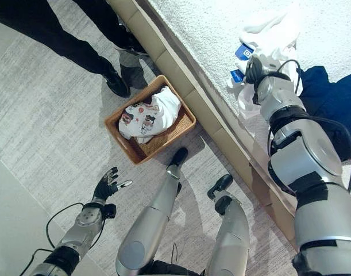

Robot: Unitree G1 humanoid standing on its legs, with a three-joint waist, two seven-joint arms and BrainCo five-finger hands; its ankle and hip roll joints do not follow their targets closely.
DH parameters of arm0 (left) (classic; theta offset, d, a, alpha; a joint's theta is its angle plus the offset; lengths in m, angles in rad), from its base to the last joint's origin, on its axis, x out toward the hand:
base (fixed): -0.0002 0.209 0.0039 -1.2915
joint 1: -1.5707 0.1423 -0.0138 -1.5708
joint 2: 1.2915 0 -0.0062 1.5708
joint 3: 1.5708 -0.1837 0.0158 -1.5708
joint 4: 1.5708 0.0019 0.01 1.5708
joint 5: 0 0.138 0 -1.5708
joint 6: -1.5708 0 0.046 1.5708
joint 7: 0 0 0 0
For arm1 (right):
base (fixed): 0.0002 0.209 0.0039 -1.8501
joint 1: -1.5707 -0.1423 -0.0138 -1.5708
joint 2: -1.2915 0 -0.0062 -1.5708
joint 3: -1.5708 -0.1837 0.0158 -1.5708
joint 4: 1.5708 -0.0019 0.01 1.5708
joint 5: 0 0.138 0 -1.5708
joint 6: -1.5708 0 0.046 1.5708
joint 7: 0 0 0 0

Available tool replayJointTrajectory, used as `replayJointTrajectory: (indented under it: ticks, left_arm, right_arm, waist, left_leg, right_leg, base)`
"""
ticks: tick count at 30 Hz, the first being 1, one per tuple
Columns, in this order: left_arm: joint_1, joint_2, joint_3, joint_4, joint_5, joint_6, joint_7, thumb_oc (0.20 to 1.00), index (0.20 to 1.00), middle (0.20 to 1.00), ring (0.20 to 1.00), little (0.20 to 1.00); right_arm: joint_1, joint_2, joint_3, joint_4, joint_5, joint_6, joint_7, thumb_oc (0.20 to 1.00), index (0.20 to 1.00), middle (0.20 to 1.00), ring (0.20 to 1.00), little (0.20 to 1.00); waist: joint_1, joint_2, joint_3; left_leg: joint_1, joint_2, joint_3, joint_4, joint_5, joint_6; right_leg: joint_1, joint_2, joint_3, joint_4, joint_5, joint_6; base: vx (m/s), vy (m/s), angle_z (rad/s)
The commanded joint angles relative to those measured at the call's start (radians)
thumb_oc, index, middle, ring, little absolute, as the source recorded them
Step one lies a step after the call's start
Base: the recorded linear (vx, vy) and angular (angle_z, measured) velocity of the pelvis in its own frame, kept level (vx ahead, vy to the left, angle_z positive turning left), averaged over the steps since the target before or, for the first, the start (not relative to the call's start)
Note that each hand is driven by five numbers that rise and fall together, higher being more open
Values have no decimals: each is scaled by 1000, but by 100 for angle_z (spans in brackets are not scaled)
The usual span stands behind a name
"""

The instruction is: Pick up clothes into the bucket

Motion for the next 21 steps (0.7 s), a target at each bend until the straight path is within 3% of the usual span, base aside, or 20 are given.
replayJointTrajectory:
  ticks: [1,4,5,6,7,13,21]
  left_arm:
    - [34,36,28,-1,4,-19,13,1000,1000,1000,1000,1000]
    - [40,47,43,-6,11,-22,15,1000,1000,1000,1000,1000]
    - [35,60,47,-20,17,-25,13,1000,1000,1000,1000,1000]
    - [40,59,47,-19,16,-25,13,1000,1000,1000,1000,1000]
    - [37,69,54,-29,17,-26,12,1000,1000,1000,1000,1000]
    - [42,112,83,-114,17,-42,4,1000,1000,1000,1000,1000]
    - [53,131,100,-183,28,-49,-9,1000,1000,1000,1000,1000]
  right_arm:
    - [-117,-90,72,-73,-4,-20,-54,200,200,200,200,200]
    - [-152,-140,87,-175,-17,-24,-74,200,200,200,200,200]
    - [-178,-164,89,-208,-16,-24,-80,200,200,200,200,200]
    - [-173,-161,90,-208,-16,-24,-79,200,200,200,200,200]
    - [-189,-175,92,-233,-12,-25,-81,200,200,200,200,200]
    - [-239,-222,91,-347,-20,-33,-98,200,200,200,200,200]
    - [-188,-261,47,-425,1,-53,-97,200,200,200,200,200]
  waist:
    - [-38,-8,-2]
    - [-58,-21,-2]
    - [-69,-26,-2]
    - [-69,-27,-2]
    - [-78,-29,-2]
    - [-113,-42,-2]
    - [-154,-43,-79]
  left_leg:
    - [44,24,62,-4,-57,45]
    - [93,30,80,-4,-68,46]
    - [107,30,87,-16,-39,49]
    - [127,33,89,-9,-70,48]
    - [129,33,94,-20,-41,49]
    - [265,48,134,-47,-55,49]
    - [346,55,155,-102,-53,49]
  right_leg:
    - [97,-16,43,-39,11,90]
    - [144,-13,53,-51,14,92]
    - [158,-14,49,-71,47,84]
    - [173,-12,58,-60,18,92]
    - [177,-14,52,-80,52,85]
    - [294,-1,73,-127,66,95]
    - [366,5,69,-180,80,104]
  base:
    - [-5,27,-7]
    - [-35,46,-14]
    - [-6,23,-24]
    - [-80,78,-34]
    - [7,42,-21]
    - [4,44,-22]
    - [39,21,-21]
